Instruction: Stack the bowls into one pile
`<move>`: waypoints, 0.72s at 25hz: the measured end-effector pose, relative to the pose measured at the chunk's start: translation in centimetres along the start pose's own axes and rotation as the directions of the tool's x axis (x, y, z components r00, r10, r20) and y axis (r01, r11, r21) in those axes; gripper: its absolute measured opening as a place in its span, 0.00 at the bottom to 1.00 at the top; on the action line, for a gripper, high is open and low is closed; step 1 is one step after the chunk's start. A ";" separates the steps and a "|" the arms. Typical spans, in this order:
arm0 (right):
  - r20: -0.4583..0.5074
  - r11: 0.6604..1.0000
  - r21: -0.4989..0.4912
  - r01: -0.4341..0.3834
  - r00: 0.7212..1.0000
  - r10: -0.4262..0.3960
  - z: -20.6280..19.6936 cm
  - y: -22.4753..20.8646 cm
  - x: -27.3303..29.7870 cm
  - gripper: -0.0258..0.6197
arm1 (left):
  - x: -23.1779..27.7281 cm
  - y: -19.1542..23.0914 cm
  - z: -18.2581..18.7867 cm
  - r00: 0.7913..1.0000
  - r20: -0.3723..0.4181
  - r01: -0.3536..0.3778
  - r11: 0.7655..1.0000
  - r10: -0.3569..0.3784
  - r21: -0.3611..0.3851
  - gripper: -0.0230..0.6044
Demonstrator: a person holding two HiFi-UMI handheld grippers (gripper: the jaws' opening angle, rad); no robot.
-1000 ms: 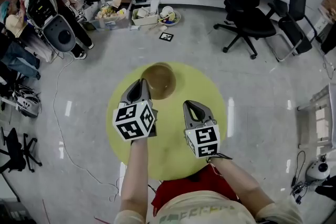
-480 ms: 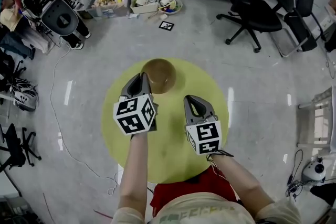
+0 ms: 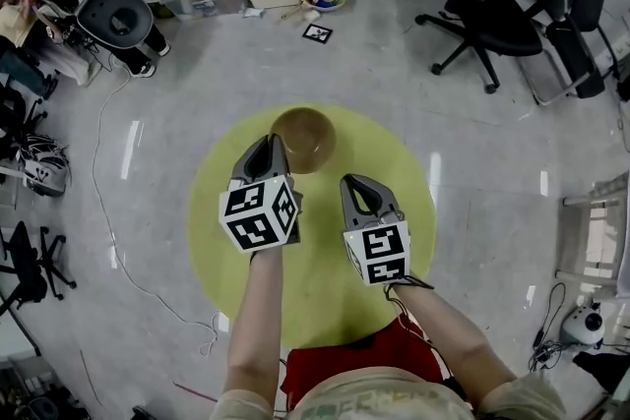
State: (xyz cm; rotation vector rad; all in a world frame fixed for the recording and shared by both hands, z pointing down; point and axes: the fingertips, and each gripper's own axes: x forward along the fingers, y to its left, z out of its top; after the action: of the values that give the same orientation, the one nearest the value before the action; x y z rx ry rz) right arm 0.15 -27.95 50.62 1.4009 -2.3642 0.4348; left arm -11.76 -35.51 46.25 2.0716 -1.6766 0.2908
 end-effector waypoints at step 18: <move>-0.078 0.999 -0.004 -0.044 0.996 0.043 -1.2 -0.6 6.9 0.10 | 5.4 3.1 -2.2 0.996 -0.075 -0.051 0.998 0.049 -0.028 0.09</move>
State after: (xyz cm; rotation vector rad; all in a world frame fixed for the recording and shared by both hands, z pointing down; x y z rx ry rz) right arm -2.16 -33.02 54.89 1.3081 -2.3350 0.4857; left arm -13.23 -39.67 51.23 1.9758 -1.6802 0.3526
